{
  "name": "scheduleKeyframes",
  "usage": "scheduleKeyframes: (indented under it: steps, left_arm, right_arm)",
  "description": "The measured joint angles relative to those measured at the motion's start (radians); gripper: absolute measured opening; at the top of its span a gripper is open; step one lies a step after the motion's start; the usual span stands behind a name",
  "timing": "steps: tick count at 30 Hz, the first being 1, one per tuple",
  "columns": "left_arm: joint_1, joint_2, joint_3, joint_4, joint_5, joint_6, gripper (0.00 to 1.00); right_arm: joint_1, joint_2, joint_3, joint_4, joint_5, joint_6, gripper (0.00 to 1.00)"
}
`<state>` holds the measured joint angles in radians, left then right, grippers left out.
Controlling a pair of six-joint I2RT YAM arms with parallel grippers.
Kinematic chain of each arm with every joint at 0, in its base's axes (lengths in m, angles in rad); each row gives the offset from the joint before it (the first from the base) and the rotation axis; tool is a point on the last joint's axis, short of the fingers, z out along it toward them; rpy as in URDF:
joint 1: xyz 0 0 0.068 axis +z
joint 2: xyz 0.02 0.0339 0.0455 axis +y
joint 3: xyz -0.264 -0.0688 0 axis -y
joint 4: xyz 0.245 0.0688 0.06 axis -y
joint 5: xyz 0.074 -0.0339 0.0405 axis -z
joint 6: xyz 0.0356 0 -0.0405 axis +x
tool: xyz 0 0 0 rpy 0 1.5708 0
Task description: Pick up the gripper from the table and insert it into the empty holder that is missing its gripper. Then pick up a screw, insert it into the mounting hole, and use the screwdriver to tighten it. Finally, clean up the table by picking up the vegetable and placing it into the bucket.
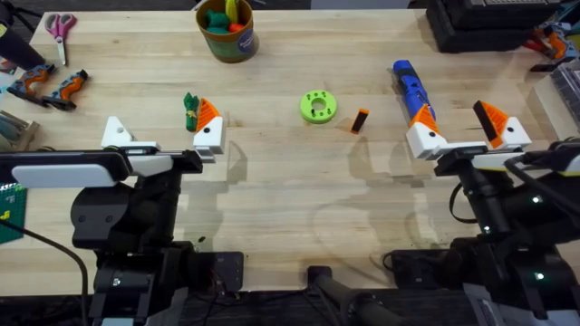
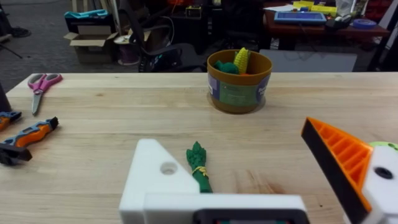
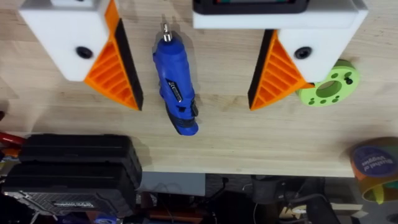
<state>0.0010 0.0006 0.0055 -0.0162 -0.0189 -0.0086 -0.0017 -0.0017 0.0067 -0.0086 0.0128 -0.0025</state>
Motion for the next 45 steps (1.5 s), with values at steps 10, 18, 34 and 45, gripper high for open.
scheduleKeyframes:
  steps: [10,18,34,45]
  left_arm:
    - [-0.003,0.000,0.000,-0.035,0.000,-0.001,0.985]
    - [-0.003,0.000,0.039,-0.136,-0.002,-0.067,0.985]
    - [-0.003,0.827,0.898,-0.676,-0.057,-0.098,0.985]
    - [-0.003,1.249,1.287,-0.934,-0.056,-0.098,0.985]
  right_arm:
    - [0.000,0.000,0.000,-0.003,0.001,0.003,0.991]
    - [0.000,0.000,0.001,0.001,0.002,0.046,0.990]
    - [0.000,0.447,0.480,-0.268,0.009,0.107,0.991]
    - [0.000,0.832,0.869,-0.549,0.009,0.029,0.991]
